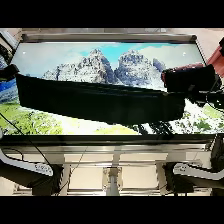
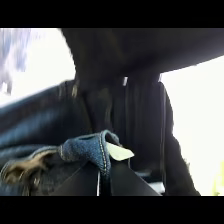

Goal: Fold the clothes and pants, and hang the long-sleeved shirts on hangers.

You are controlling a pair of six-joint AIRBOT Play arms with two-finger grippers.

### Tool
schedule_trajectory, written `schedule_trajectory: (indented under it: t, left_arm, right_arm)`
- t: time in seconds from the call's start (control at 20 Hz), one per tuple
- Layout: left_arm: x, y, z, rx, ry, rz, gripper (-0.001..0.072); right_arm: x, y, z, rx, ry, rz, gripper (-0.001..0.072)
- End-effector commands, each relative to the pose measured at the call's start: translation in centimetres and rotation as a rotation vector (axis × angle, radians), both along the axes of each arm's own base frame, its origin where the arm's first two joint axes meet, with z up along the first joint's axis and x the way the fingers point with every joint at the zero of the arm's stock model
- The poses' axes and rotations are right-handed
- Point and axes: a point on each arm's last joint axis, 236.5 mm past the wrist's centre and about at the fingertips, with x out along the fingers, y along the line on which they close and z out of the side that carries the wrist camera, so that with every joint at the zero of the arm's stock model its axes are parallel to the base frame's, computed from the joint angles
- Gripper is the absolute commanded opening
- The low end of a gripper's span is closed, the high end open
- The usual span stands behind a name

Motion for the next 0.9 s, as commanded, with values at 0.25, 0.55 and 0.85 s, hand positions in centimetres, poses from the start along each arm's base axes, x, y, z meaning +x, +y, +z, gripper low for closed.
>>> schedule_trajectory:
  t: [0.25, 0.55, 0.85]
  left_arm:
    - [2.8, -0.2, -1.2, -0.001, -0.061, 0.024, 0.0036]
    - [5.2, -0.9, 0.1, 0.058, -0.15, -0.004, 0.0037]
    - [5.9, -1.1, -0.5, 0.064, -0.159, -0.008, 0.0038]
  right_arm:
    - [1.9, -1.9, -2.9, -0.029, 0.007, -0.097, 0.004]
    - [4.0, -1.7, -3.5, -0.072, -0.037, -0.119, 0.0039]
    - [5.0, -1.7, -3.0, -0.104, -0.072, -0.13, 0.004]
